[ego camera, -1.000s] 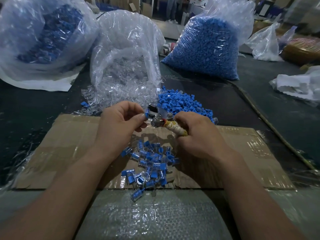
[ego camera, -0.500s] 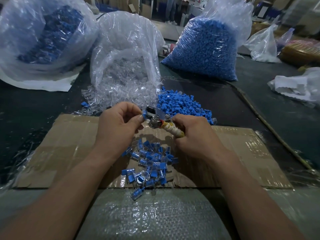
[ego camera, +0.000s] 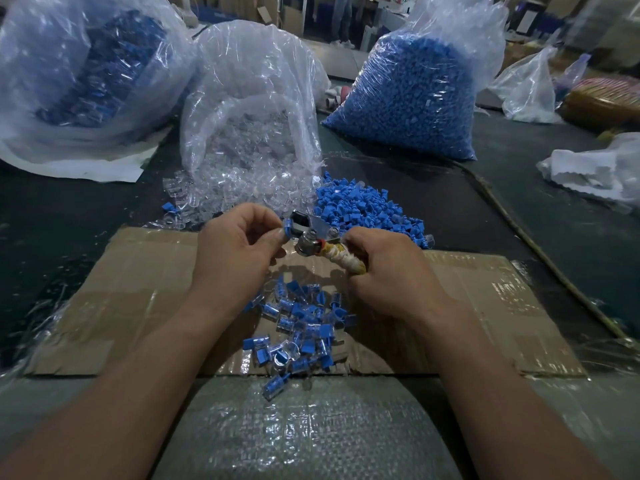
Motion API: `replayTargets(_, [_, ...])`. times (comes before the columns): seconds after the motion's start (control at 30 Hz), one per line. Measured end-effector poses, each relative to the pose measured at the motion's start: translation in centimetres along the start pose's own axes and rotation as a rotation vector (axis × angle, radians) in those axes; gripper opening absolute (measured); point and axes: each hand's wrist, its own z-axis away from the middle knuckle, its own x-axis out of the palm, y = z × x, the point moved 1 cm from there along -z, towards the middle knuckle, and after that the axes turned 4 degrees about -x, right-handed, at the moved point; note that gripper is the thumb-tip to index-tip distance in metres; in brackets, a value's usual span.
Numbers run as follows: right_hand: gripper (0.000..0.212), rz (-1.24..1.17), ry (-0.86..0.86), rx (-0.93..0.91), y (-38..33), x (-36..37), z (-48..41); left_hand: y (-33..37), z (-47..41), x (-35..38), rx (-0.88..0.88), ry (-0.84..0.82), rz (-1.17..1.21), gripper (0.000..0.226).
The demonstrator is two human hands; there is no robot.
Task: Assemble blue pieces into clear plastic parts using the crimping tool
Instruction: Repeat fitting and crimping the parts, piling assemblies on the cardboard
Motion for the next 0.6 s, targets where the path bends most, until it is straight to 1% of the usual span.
replayTargets(0.13, [0.027,-0.011,-0.017,0.012,0.6,-0.2,-0.1,-0.3,-0.3,-0.3,-0.017,0.06,0.01,0.028])
replayTargets(0.2, [0.028,-0.027,-0.029,0.024,0.9,-0.6,0.2,-0.3,-0.6,-0.6,-0.036,0.061,0.086,0.025])
replayTargets(0.27, [0.031,-0.055,-0.044,0.051,1.1,-0.9,0.4,-0.1,-0.6,-0.8,-0.065,-0.018,0.189,0.019])
replayTargets(0.37, [0.042,-0.097,-0.084,0.101,1.3,-1.1,0.5,0.2,-0.3,-0.7,-0.14,-0.219,0.269,0.007])
replayTargets(0.4, [0.045,-0.101,-0.101,0.114,1.3,-1.1,0.5,0.3,-0.2,-0.7,-0.17,-0.277,0.276,0.007])
replayTargets(0.5, [0.054,-0.087,-0.122,0.137,1.4,-0.9,0.6,0.4,-0.1,-0.8,-0.203,-0.39,0.226,0.009])
replayTargets(0.6, [0.056,-0.073,-0.116,0.127,1.5,-0.7,0.5,0.6,0.1,-0.7,-0.201,-0.498,0.121,0.018])
